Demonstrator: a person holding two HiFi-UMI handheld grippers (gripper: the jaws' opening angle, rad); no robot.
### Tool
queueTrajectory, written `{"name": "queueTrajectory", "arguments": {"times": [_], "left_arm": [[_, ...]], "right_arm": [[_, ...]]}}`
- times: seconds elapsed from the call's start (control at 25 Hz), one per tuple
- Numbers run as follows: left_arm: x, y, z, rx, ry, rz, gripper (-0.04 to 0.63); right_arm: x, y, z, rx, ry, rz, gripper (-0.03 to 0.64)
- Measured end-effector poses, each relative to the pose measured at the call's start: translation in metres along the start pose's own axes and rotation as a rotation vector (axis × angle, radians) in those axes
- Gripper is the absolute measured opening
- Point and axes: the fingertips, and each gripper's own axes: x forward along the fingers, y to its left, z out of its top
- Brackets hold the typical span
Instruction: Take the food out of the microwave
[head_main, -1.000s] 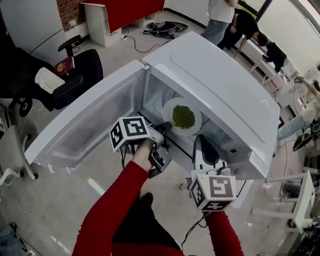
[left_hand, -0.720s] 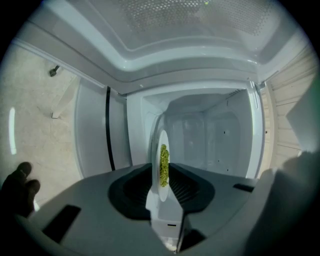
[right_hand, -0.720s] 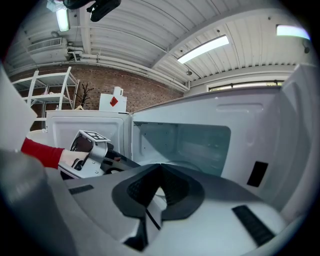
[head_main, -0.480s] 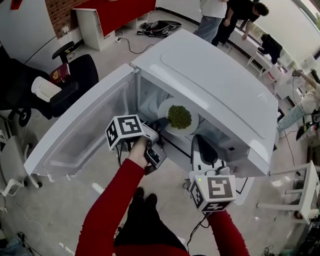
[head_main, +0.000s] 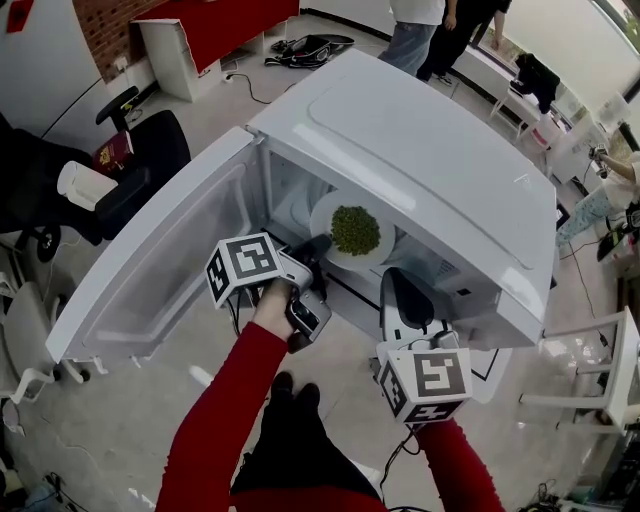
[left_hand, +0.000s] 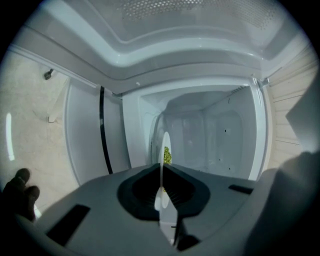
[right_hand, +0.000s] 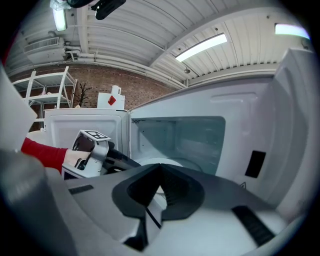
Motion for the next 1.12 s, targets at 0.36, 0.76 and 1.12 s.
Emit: {"name": "queueTrajectory", "arguments": {"times": [0.36,0.76,1.12], "left_arm": [[-0.044,-0.005,-0.011,-0.032,0.005,-0.059,0.02],[-0.096,-0.04,-0.029,-0.047,0.025,-0.14,0.02],[-0.139,-0.07,-0.064,-0.073,0.105,-0.173,0.02]], "right_arm": [[-0.026,0.024,0.01,0.017,-0.036,0.065,0.014],[-0.063,0.048,0.026,0.062,-0.103,0.146,0.014],[-0.112,0.06,0.035,0.072,-0.181,0.191,0.014]]}}
